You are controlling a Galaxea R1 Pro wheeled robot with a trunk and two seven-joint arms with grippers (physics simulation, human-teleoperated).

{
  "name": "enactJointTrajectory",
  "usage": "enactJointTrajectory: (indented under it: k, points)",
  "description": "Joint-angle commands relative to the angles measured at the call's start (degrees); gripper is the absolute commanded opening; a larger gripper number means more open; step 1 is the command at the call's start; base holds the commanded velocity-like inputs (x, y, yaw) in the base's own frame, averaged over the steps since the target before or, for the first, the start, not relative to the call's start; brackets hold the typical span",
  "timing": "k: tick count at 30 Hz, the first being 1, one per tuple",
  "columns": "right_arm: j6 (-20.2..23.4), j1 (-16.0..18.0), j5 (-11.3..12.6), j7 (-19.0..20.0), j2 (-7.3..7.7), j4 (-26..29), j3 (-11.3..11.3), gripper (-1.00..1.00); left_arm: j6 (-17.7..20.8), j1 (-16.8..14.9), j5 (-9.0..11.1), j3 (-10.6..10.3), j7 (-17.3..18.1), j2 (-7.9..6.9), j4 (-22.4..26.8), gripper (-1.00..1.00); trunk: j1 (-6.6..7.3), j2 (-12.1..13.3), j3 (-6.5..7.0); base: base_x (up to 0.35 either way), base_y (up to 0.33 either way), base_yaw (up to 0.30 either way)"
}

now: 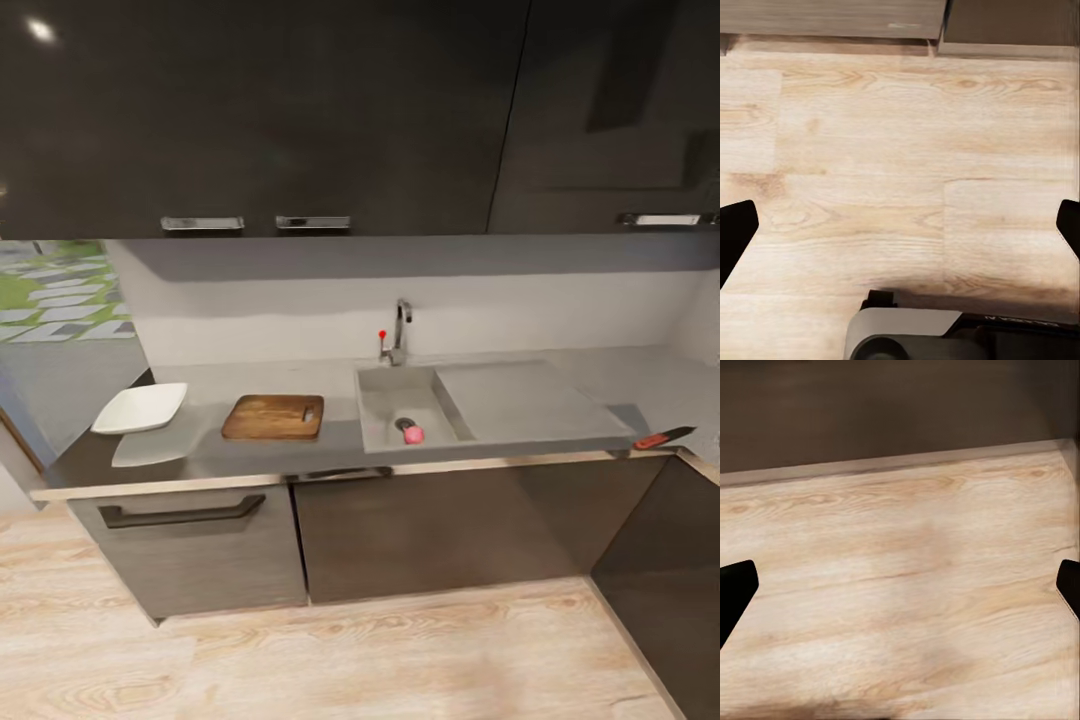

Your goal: In the kitchen, take the Vidalia onion out of the sink, dice it on the chopping board with the paring knife, put the diced onion into the bowl on the countertop, then place both the paring knife and the chopping board into the sink.

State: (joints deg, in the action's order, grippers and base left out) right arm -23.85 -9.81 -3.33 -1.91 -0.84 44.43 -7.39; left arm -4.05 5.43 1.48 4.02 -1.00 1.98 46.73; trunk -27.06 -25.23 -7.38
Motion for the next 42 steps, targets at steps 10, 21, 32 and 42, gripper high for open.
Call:
enactJointTrajectory:
  k: [10,21,32,42]
  points:
    - [-0.1,0.0,-0.4,-0.2,-0.05,0.0,-0.1,1.0,-0.1,0.0,0.1,0.0,-0.1,0.04,-0.1,1.0,-0.04,-0.1,-0.08,0.151,-0.307,0.096]
    - [-0.1,0.0,-0.4,-0.2,-0.12,0.0,0.0,1.0,-0.1,0.0,0.1,0.0,-0.1,0.04,-0.3,1.0,-0.04,-0.1,-0.08,0.164,-0.289,0.145]
    - [-0.1,0.0,-0.4,-0.2,-0.12,0.0,0.0,1.0,-0.1,0.0,0.1,0.0,-0.1,0.04,-0.3,1.0,-0.04,-0.1,-0.08,0.148,-0.252,0.12]
    - [-0.1,0.0,-0.4,-0.2,-0.04,0.0,0.0,1.0,-0.1,0.0,-0.1,0.0,-0.1,0.04,-1.1,1.0,-0.04,-0.1,-0.08,-0.008,-0.105,0.005]
